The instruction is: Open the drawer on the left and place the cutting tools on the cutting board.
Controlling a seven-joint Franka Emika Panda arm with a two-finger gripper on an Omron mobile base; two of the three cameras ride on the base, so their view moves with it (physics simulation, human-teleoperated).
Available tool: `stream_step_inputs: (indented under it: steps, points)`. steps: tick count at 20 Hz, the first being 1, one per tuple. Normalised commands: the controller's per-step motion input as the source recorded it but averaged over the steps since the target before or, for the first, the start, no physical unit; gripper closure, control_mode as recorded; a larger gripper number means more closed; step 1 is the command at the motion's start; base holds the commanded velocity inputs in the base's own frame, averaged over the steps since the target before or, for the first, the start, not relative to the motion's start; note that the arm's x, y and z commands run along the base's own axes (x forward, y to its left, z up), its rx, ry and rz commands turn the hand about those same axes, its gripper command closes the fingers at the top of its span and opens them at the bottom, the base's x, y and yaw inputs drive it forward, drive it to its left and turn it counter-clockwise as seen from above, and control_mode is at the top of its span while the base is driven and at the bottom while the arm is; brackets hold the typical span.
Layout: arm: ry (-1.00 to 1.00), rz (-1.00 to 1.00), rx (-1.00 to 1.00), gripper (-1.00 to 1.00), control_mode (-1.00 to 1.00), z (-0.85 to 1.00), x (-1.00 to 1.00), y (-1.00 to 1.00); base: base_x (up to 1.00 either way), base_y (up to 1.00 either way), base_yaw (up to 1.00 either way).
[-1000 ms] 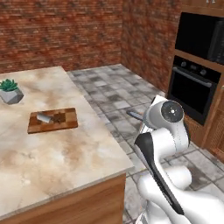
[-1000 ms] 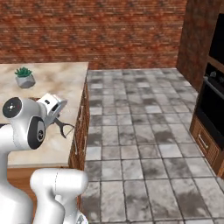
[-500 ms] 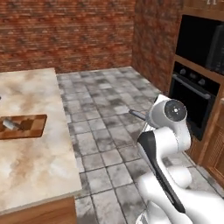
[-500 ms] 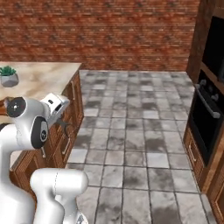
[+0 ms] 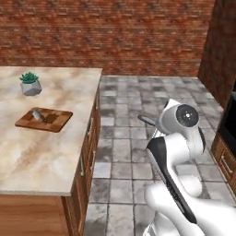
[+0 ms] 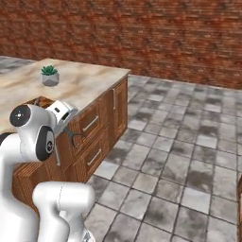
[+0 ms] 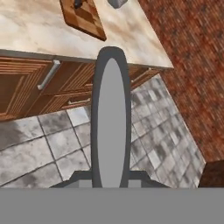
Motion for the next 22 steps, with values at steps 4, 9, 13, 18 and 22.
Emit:
stream_step_inputs:
  steps: [4, 9, 13, 18, 22]
  points:
    - [0.0, 0.0, 0.0, 1.0, 1.0, 0.0, 0.0, 0.0, 0.77, -0.43, 0.57]
    - [0.0, 0.0, 0.0, 1.0, 1.0, 0.0, 0.0, 0.0, 1.0, -0.06, 0.38]
    - [0.0, 0.0, 0.0, 1.0, 1.0, 0.0, 0.0, 0.0, 1.0, -0.1, 0.29]
    - [0.0, 0.0, 0.0, 1.0, 1.0, 0.0, 0.0, 0.0, 0.81, -0.24, 0.45]
    - [0.0, 0.0, 0.0, 1.0, 1.0, 0.0, 0.0, 0.0, 0.72, -0.19, 0.51]
